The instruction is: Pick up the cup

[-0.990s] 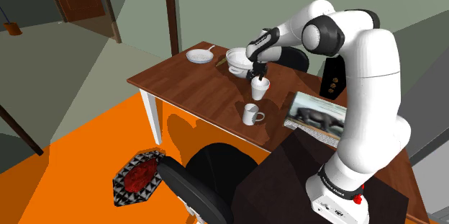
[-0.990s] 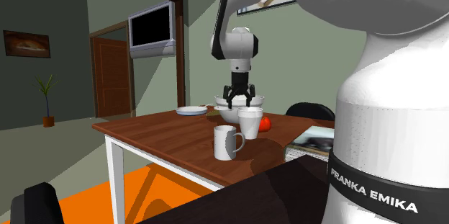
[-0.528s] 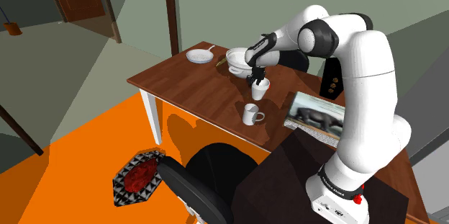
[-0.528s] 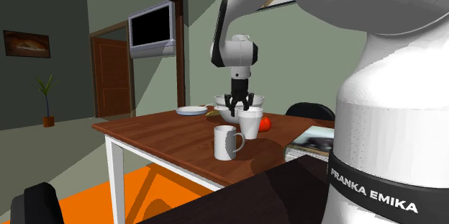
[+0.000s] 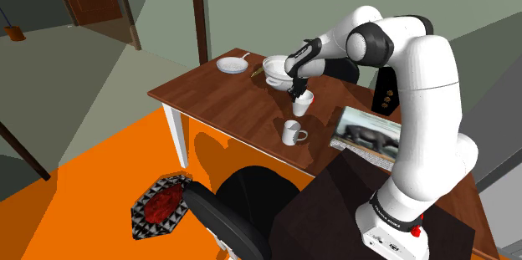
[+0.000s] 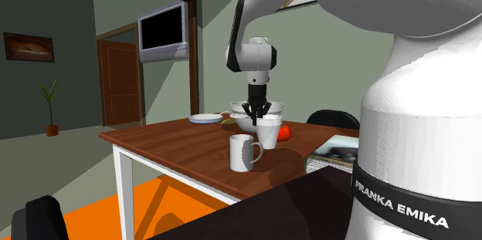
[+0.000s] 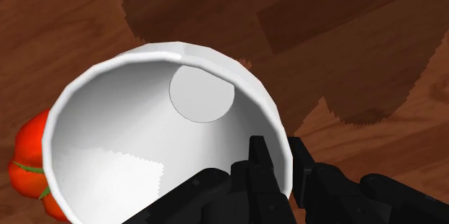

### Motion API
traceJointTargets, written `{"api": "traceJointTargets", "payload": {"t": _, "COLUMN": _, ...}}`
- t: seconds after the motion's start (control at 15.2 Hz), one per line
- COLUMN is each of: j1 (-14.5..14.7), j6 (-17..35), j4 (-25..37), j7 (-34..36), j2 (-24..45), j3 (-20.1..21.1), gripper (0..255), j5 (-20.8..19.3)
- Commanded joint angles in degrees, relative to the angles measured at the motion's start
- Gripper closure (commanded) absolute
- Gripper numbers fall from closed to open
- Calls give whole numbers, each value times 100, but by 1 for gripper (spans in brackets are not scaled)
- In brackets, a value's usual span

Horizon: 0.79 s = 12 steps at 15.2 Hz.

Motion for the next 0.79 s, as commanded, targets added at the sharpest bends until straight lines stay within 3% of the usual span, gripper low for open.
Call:
{"api": "traceJointTargets", "payload": {"t": 0.0, "j1": -3, "j6": 2, "j4": 0, "j7": -2, "j2": 8, "j3": 0, "gripper": 255, "j5": 1}}
{"api": "traceJointTargets", "payload": {"t": 0.73, "j1": 102, "j6": -588, "j4": 34, "j7": 118, "j2": -558, "j3": -146, "gripper": 255, "j5": -191}}
